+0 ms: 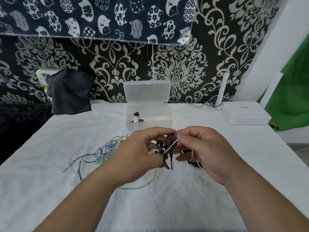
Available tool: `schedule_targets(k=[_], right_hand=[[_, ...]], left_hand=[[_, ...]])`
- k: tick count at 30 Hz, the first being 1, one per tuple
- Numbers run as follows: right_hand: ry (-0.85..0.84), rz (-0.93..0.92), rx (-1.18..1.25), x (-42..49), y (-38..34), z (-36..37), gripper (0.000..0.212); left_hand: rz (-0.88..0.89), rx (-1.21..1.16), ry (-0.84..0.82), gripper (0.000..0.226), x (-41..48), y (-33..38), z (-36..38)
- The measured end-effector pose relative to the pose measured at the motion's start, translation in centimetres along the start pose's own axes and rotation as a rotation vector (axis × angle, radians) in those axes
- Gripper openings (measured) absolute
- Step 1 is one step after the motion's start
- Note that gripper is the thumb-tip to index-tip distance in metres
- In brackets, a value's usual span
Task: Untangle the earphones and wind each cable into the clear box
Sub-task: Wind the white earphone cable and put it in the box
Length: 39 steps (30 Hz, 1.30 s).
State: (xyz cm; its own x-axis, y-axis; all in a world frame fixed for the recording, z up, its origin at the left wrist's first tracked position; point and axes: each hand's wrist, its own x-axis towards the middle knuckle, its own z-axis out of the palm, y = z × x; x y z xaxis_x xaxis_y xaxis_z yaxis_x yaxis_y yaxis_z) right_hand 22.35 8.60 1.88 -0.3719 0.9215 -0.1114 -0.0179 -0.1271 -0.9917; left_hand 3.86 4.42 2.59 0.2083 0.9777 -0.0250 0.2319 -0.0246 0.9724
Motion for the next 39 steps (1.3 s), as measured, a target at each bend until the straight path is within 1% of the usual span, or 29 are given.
schedule_targets(k=[4,7,10,12,14,17,22,26,29,31,34,39], right_hand=[[0.039,-0.006,0.006,0.0,-0.2,-0.1,0.019],[0.073,-0.015,0.020,0.2,-0.2,-0.3,0.022],[0.078,-0.016,0.027,0.1,-0.3,-0.4,0.025],[0.095,-0.035,-0.012,0.1,-0.3,-0.5,0.024],[0.135,-0.070,-0.096,0.2,-0.3,-0.8,0.023],[0.176,-0.126,-0.202,0.3,-0.3,-1.3,0.028],[0.242,-0.175,-0.278,0.5,-0.1,-1.4,0.027],[0.240,-0.151,-0.282,0.6,-0.2,-1.2,0.028],[0.195,-0.045,-0.265,0.6,-0.1,-0.8,0.038],[0.119,0.036,-0.301,0.5,0.1,-0.3,0.042],[-0.015,0.103,-0.363,0.5,0.9,0.7,0.037],[-0.166,0.146,-0.313,0.0,1.1,1.5,0.039]], left_hand=[[0.029,0.023,0.082,0.056,0.1,-0.2,0.2],[0.065,0.017,0.173,0.044,0.3,-0.6,0.2],[0.056,-0.026,0.218,0.035,0.3,-0.4,0.3],[0.045,-0.005,0.225,0.034,0.2,-0.2,0.5],[0.056,0.066,0.225,0.035,0.2,-0.2,0.5],[0.075,0.122,0.211,0.035,0.1,-0.2,0.5],[0.095,0.026,0.174,0.033,0.1,-0.3,0.5],[0.096,-0.054,0.131,0.028,0.1,-0.4,0.4],[0.111,-0.185,0.139,0.024,0.1,-0.4,0.4],[0.122,-0.264,0.190,0.023,0.3,-0.6,0.4],[0.126,-0.312,0.324,0.023,0.6,-1.1,0.5],[0.105,-0.341,0.515,0.028,1.0,-1.5,0.1]])
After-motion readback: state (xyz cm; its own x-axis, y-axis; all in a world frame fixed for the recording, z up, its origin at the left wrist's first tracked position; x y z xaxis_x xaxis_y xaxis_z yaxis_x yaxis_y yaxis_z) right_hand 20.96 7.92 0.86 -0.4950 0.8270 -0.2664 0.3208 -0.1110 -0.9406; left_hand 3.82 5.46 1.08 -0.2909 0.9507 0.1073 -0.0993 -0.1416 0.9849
